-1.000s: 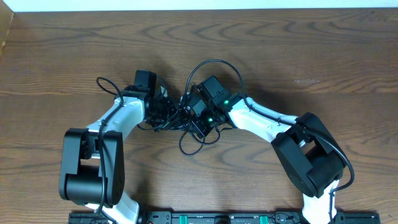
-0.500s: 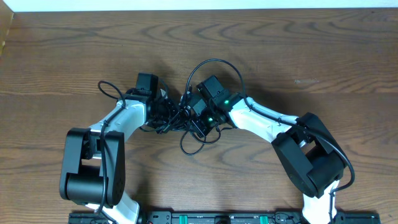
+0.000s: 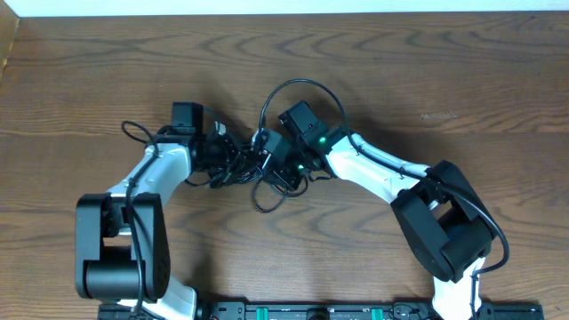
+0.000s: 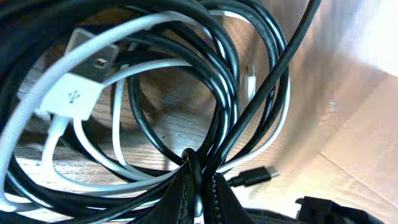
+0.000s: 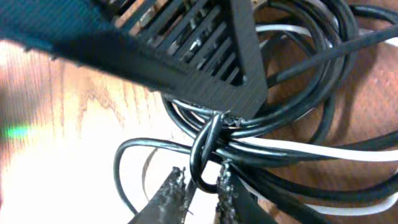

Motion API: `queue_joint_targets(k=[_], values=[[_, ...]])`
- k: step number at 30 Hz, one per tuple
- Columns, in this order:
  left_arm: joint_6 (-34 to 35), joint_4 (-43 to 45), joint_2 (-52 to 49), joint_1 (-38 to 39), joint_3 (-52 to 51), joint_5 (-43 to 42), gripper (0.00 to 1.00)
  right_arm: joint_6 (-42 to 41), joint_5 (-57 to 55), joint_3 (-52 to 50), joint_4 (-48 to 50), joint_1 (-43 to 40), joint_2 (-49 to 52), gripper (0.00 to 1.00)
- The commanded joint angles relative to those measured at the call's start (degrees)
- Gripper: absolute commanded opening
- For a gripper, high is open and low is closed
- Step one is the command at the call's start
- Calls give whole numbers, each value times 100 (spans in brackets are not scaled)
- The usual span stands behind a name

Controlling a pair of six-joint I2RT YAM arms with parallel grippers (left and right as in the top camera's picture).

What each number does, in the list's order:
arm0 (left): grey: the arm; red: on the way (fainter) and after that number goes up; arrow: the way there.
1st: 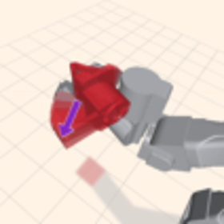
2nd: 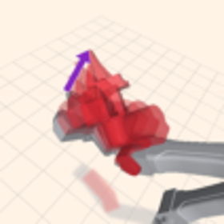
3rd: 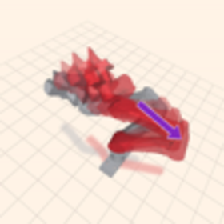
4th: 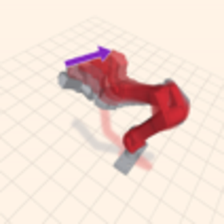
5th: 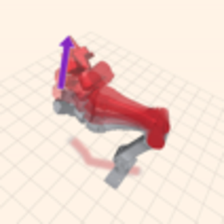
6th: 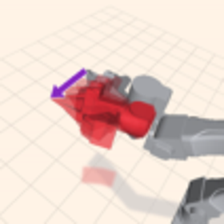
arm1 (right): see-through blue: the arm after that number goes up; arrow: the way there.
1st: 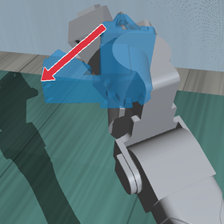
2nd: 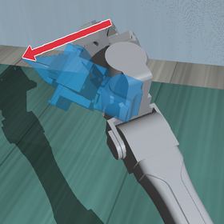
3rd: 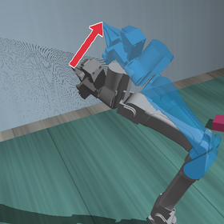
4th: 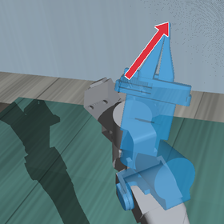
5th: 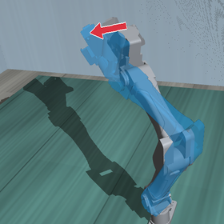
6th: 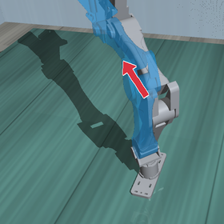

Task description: Untangle cables

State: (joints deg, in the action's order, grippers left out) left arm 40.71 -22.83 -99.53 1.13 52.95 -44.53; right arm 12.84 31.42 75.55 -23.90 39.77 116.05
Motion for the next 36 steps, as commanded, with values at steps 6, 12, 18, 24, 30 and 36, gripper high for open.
queue_joint_targets(k=[6, 12, 18, 24, 30, 36], values=[[57, 2, 118, -59, 33, -551, 8, 1034, 109, 127, -57, -13, -516, 19], [358, 0, 118, -72, 33, -1034, 8, 1449, 107, 127, -83, -13, -518, 22], [704, -61, 118, -144, 33, -1333, 7, 1469, -334, 127, -142, -13, -518, 33], [702, -61, 118, -299, 33, -1716, 7, 1471, -557, 127, -317, 0, -518, 36], [704, -61, 118, -433, 33, -2435, 8, 1600, -557, 127, -514, 7, -518, 11], [699, 103, 118, -446, 33, -2610, 7, 1600, -450, 127, -553, -17, -518, 1]])
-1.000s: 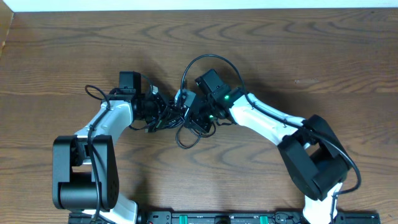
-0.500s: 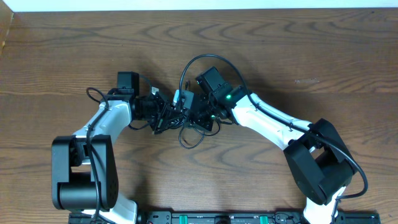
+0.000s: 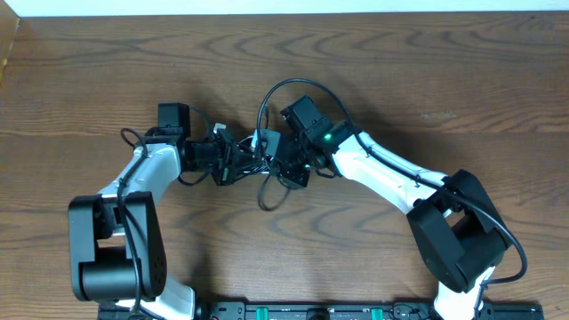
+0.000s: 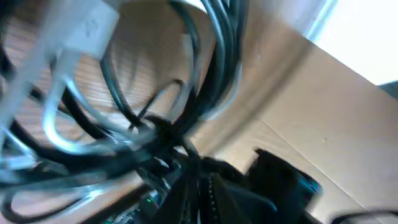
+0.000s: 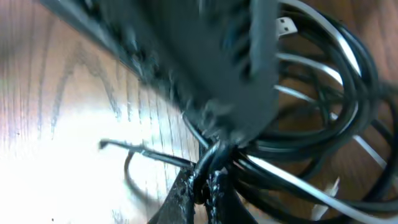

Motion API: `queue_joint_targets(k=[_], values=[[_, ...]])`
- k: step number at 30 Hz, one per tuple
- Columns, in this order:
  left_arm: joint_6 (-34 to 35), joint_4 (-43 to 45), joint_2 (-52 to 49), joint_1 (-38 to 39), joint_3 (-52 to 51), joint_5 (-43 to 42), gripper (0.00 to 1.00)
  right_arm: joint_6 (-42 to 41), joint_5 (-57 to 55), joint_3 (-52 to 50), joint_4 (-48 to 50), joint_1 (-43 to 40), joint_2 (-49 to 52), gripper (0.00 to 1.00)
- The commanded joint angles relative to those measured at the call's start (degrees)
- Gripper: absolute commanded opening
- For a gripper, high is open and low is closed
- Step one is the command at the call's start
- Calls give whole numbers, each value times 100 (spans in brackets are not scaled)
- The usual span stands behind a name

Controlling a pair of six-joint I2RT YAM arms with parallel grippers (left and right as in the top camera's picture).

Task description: Untangle cables

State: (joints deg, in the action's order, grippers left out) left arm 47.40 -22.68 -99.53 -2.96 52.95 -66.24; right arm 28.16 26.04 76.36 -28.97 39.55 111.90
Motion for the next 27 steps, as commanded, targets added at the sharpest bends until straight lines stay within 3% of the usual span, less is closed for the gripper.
queue_joint_targets(k=[1, 5, 12, 14, 17, 23, 27], values=[[33, 129, 118, -50, 33, -365, 7, 70, 219, 46, -72, -9, -105, 1], [57, 229, 118, -133, 33, 22, 7, 267, 857, 46, -219, -92, -105, 1], [48, 203, 118, -122, 31, 944, 8, 275, 907, 46, -168, -297, -105, 1], [22, 201, 118, -90, 31, 957, 10, 271, 905, 46, -122, -315, -105, 1], [-142, 13, 118, -44, 31, 949, 23, 94, 903, 46, -96, -315, -105, 1], [-50, -350, 118, -50, 31, 592, 24, -590, 907, 46, 247, -278, -101, 1], [369, -337, 118, -57, 31, 595, 28, -1075, 1270, 46, 911, -238, -101, 1]])
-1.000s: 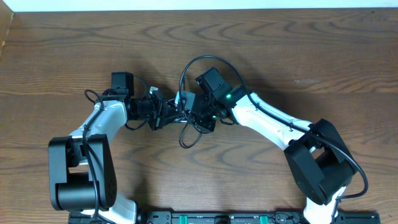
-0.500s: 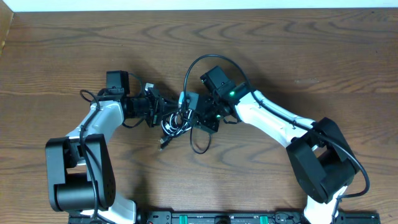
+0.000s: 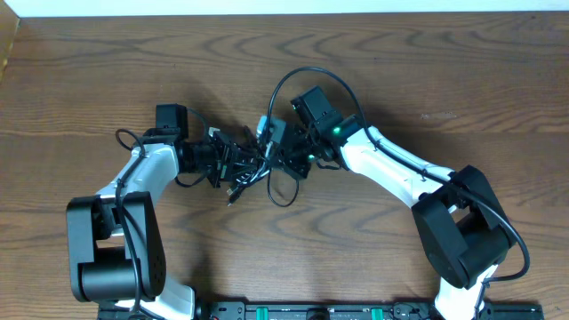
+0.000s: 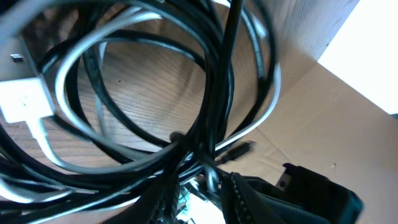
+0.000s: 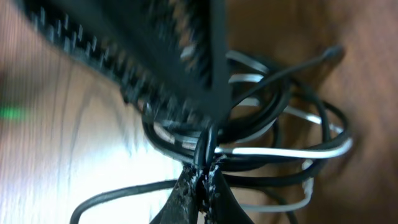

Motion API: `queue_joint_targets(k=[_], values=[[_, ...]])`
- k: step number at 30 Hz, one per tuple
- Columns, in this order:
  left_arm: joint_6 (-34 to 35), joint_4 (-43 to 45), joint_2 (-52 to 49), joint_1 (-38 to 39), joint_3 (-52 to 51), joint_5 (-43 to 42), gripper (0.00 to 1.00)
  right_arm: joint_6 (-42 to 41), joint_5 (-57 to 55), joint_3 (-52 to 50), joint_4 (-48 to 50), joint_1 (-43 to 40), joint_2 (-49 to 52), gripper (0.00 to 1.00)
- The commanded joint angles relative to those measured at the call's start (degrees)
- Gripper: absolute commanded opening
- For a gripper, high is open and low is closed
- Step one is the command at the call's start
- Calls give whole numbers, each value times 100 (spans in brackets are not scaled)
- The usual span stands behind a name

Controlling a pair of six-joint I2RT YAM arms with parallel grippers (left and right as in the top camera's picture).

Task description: Untangle cables

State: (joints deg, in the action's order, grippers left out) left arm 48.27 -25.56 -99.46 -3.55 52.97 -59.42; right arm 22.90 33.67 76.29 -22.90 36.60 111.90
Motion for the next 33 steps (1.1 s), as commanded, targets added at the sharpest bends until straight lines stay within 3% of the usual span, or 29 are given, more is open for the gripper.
queue_joint_targets(k=[1, 6, 12, 17, 22, 26, 33], values=[[345, -48, 111, 2, 28, -92, 28, -577, 673, 52, 387, 55, -101, 1], [531, 61, 111, 0, 31, -105, 29, -575, 1178, 52, 535, 46, -101, 1], [531, 258, 111, -107, 31, 68, 29, -671, 695, 52, 470, 17, -101, 1], [-199, 249, 111, -179, 28, 966, 29, -1154, 229, 52, 332, -28, -101, 2], [-411, 162, 109, -76, 22, 2022, 30, -1147, -437, 46, 28, 142, -81, 22], [-415, 164, 109, -59, 7, 2181, 30, -1150, -1381, 46, 37, 356, -4, 27], [-442, 164, 107, -59, -221, 2308, 30, -1152, -1515, 46, 195, 551, 289, 31]])
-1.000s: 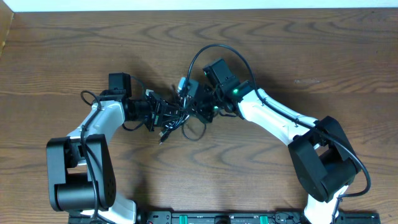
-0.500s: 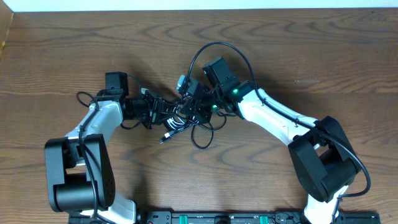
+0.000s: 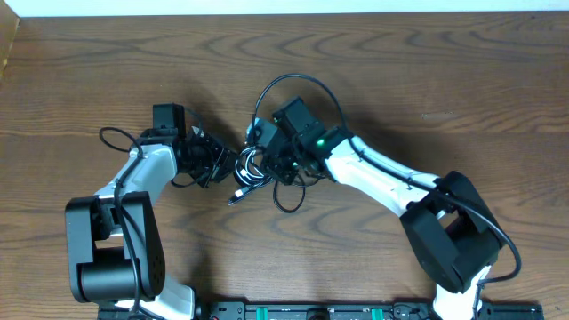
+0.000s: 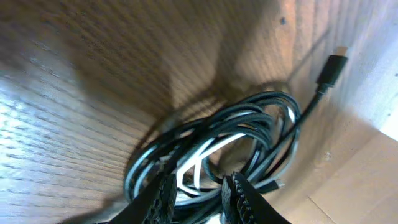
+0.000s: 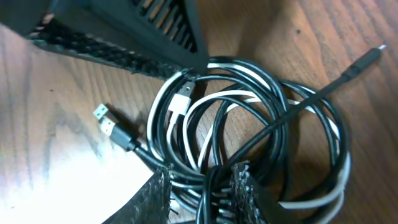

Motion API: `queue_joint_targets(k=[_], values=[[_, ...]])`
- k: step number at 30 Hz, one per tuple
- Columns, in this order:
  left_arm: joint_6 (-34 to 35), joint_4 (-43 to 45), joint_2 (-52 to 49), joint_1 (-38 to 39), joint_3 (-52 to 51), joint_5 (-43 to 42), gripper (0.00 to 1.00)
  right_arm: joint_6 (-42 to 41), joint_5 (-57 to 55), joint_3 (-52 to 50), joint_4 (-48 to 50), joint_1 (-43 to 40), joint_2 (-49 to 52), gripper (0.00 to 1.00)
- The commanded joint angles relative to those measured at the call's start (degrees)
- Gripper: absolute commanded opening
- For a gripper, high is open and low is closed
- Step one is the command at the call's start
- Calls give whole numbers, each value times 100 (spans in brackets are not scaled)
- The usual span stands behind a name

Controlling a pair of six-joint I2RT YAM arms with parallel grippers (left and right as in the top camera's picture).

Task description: Untangle cables

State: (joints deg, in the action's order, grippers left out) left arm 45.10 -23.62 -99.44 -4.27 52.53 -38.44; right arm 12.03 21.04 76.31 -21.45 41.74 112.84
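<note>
A tangled bundle of black and white cables lies on the wooden table between my two grippers. In the left wrist view the bundle sits just past my left gripper, which is open with strands at its tips. A black plug trails off the coil. My right gripper is open too, with black strands running between its fingers. The coil spreads beyond it, with a white plug and two USB plugs showing. Overhead, the left gripper and right gripper flank the bundle.
One black loop arcs up behind the right wrist and another loop hangs toward the front. A loose USB end points to the front left. A thin cable loop of the left arm lies at its elbow.
My right gripper, then shut on black strands, now stands open around them. The left gripper has drawn back to the left. The bundle now rests slack on the table as a looser coil.
Both grippers were shut on strands of the tight tangle at the table's middle, and stayed so a moment later with the arms shifted. Then the left jaws stood apart while the right still pinched strands. Now both are open and the coil lies looser between them.
</note>
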Motion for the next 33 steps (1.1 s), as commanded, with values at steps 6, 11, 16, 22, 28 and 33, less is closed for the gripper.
queue_joint_targets(k=[6, 11, 16, 22, 28, 33], values=[[-201, -50, 98, 17, -199, 640, 29, -68, -293, 44, 203, 26, 400, 29], [-199, -52, 96, 184, -205, 734, 30, -90, -315, 44, 223, 37, 527, 19], [-201, -26, 96, 461, -205, 800, 29, -531, -474, 44, 284, -28, 553, 1], [-511, -334, 120, 496, 157, 400, 30, -1250, -527, 44, 249, -186, 553, 1], [-654, -514, 98, 509, 396, 398, 34, -1893, -529, 44, 262, -275, 557, 1], [-649, -544, -22, 761, 304, 422, 35, -1993, -562, 44, 273, -275, 560, 1]])
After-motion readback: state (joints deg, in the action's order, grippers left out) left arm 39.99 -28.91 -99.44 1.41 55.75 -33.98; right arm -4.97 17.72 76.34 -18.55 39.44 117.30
